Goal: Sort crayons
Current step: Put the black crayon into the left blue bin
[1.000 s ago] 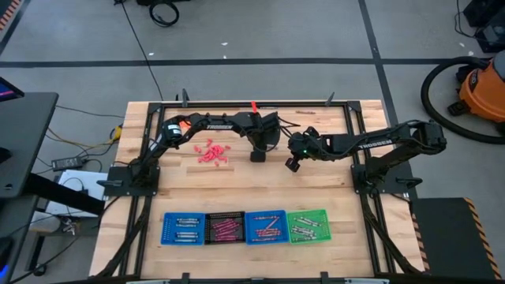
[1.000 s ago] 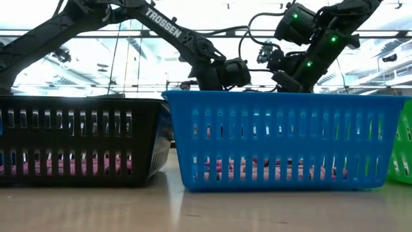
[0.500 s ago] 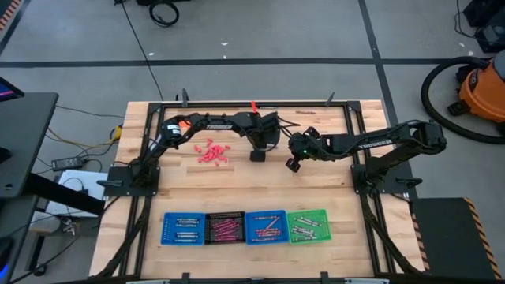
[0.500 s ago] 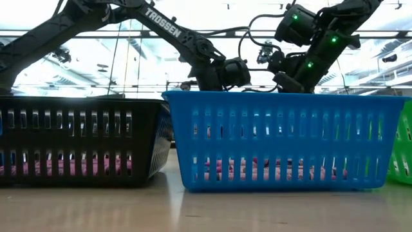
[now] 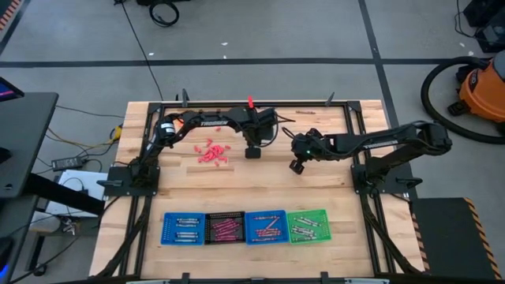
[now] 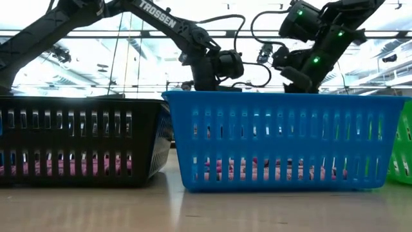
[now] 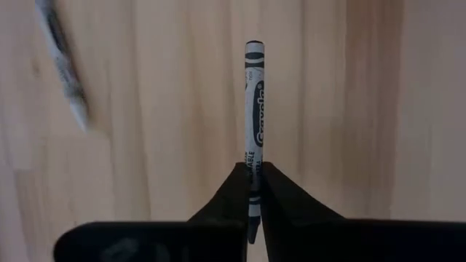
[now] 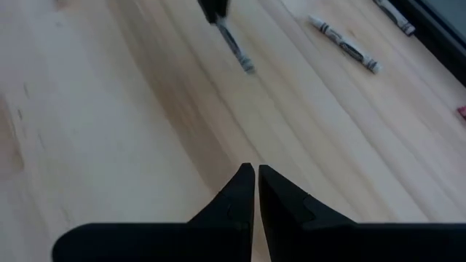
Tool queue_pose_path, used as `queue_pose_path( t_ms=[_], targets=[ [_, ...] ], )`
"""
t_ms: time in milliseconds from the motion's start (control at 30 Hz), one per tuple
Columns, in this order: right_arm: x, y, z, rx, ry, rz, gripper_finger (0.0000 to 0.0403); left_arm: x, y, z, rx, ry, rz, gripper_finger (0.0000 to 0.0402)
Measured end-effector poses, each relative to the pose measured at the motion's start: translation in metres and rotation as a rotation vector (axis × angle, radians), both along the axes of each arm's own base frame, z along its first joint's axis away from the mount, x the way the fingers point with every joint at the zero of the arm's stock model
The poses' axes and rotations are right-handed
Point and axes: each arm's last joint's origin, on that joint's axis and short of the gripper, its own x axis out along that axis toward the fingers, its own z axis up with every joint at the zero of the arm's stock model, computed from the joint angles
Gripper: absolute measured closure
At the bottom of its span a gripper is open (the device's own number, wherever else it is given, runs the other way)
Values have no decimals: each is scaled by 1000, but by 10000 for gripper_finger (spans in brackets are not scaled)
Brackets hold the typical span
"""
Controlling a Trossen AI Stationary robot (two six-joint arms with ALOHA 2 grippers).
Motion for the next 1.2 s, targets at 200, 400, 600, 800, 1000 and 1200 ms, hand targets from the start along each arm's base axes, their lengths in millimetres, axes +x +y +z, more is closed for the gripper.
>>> queue_pose_path(
  t_ms=[200,400,600,800,1000,1200],
  targets=[
    [-11,7,12,11,-21,-3,375,-5,-15,4,-37,65,9,388],
    [-23,13,23,28,-45,-9,375,-11,-45,23,-62,115,-4,388],
    [-24,22,28,56,-77,38,375,-32,-86,47,-73,94,-27,388],
    [-23,30,29,61,-87,72,375,-74,-136,66,-100,6,4,388],
    [-23,31,29,60,-96,75,375,-126,-195,81,-154,-76,9,387],
    [-20,31,32,52,-126,82,375,-176,-242,84,-222,-112,13,386]
  ],
)
